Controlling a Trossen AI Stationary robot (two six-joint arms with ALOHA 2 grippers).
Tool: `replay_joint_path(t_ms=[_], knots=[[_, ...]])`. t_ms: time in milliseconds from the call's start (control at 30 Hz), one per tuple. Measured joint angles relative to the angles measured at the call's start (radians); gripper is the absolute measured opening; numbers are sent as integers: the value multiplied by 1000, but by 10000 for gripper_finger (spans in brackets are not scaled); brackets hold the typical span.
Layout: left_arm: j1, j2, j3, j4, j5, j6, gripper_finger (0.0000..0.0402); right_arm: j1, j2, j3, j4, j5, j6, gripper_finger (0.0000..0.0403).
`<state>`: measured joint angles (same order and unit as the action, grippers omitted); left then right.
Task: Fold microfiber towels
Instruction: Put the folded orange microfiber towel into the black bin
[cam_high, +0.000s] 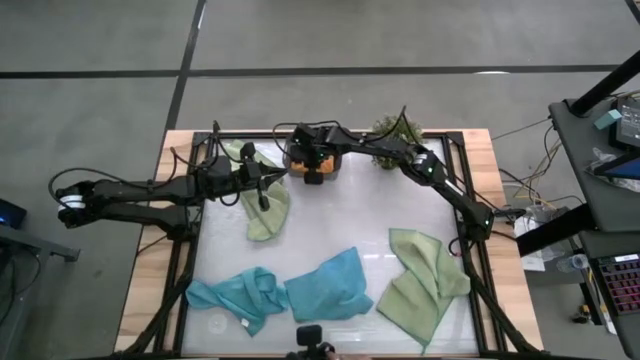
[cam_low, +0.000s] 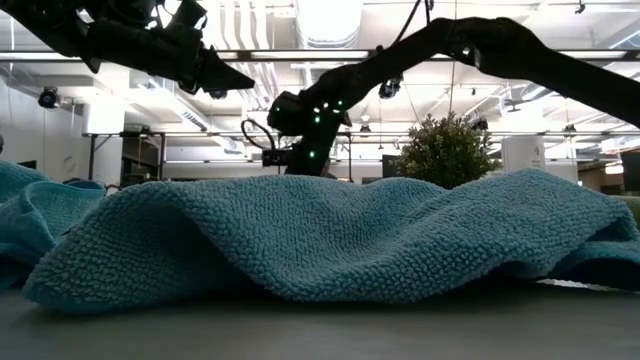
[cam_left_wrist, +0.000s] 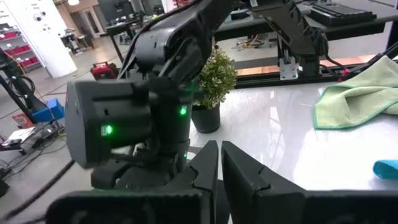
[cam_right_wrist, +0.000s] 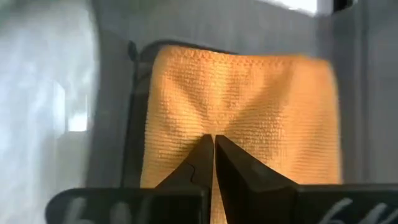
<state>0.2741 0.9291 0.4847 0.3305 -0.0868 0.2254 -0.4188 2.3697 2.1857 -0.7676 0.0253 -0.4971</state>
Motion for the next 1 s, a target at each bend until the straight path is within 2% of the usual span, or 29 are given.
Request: replay_joint_path(t_ms=[233, 733, 1000], knots=[[0, 0, 0, -1, 0, 0, 8, -9, -49, 4, 2, 0, -18, 11], [0, 0, -1, -5, 0, -3, 8, -40, 10, -53, 47, -16, 18, 11], [0, 0, -1, -5, 0, -4, 8, -38, -12, -51, 35, -5, 18, 11]])
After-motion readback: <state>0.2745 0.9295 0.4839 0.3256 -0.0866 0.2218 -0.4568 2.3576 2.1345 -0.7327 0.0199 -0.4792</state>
